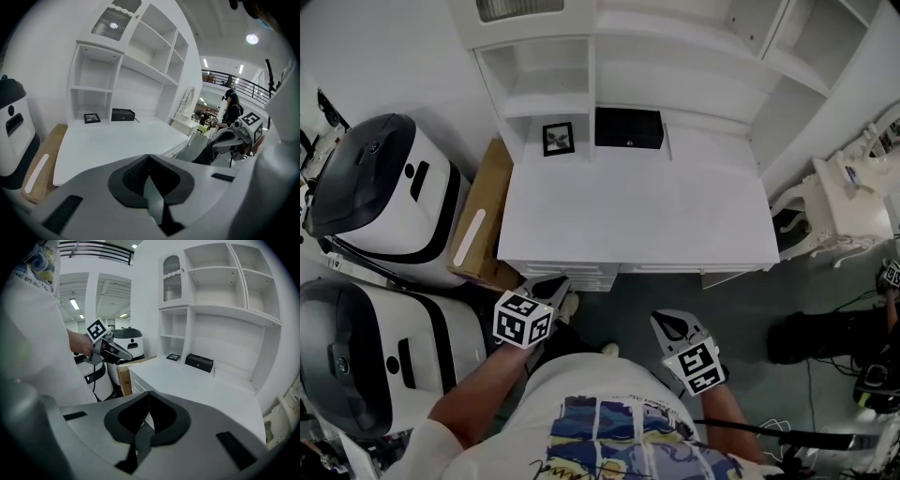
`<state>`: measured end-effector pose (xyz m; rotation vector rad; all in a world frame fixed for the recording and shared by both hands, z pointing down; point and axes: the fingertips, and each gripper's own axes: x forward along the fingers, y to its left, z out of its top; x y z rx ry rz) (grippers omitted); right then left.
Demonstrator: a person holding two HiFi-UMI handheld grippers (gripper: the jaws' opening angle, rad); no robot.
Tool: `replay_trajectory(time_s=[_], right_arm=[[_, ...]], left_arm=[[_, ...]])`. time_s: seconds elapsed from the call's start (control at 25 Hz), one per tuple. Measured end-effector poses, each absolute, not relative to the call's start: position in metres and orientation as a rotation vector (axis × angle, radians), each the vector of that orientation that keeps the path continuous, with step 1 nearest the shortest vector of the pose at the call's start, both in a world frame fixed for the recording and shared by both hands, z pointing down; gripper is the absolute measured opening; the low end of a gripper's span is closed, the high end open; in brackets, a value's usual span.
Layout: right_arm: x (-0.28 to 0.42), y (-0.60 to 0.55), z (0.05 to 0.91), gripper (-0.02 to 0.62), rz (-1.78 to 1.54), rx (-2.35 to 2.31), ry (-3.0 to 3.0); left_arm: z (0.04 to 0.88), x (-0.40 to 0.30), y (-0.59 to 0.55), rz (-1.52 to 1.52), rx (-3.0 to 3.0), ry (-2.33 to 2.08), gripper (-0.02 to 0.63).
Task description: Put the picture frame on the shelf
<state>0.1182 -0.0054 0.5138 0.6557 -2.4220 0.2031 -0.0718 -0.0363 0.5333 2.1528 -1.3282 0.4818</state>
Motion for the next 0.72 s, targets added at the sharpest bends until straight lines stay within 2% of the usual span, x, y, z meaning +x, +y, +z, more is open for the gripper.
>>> replay_trajectory(time_s=[0.72], right_arm=[[0.100, -0.013, 0.524, 0.025, 0.216, 0.624, -2.409]], left_arm=[[0.540, -0.093, -0.039, 0.507, 2.119, -1.332, 0.014]])
